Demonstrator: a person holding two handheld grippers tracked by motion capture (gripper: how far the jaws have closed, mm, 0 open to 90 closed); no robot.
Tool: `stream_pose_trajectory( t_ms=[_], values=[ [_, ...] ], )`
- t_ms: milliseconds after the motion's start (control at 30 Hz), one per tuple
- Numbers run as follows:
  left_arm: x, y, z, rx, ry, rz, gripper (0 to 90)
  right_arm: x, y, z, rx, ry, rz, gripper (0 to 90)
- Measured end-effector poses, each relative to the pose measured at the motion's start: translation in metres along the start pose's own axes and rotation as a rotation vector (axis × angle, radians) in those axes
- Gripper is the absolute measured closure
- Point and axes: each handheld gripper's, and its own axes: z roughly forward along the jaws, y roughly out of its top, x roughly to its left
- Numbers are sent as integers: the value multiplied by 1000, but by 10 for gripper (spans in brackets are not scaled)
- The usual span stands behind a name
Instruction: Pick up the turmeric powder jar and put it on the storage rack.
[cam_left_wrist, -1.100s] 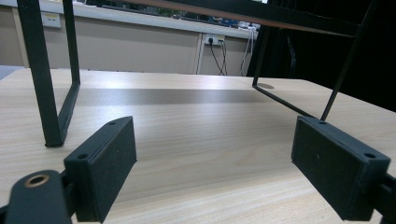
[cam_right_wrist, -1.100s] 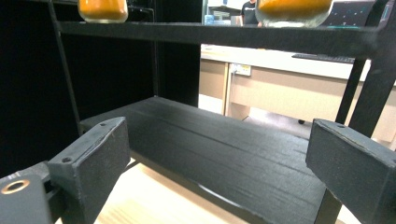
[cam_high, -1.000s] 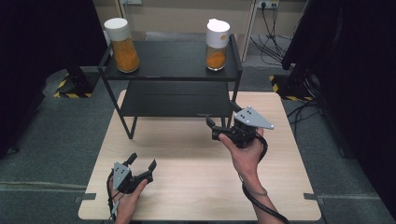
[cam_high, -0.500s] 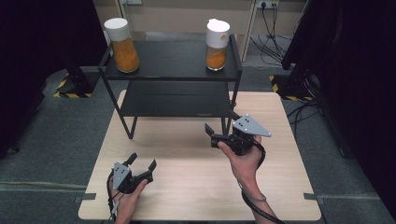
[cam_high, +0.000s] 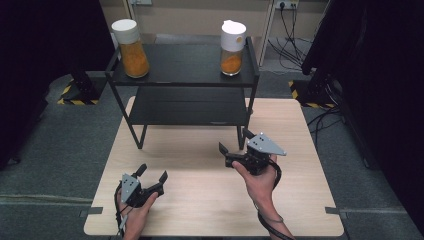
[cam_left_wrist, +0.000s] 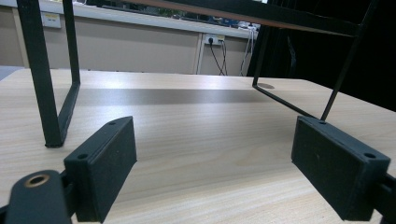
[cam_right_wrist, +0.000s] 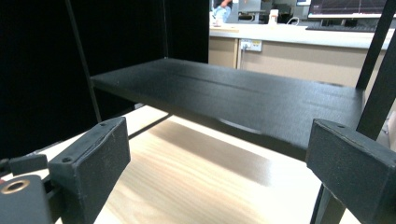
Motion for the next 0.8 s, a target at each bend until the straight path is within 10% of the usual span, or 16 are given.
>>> stream_pose_trajectory(
  t_ms=[800],
  values=[
    [0,0,0,0,-1,2,133,-10,-45,-6,65,9,36,65]
  ],
)
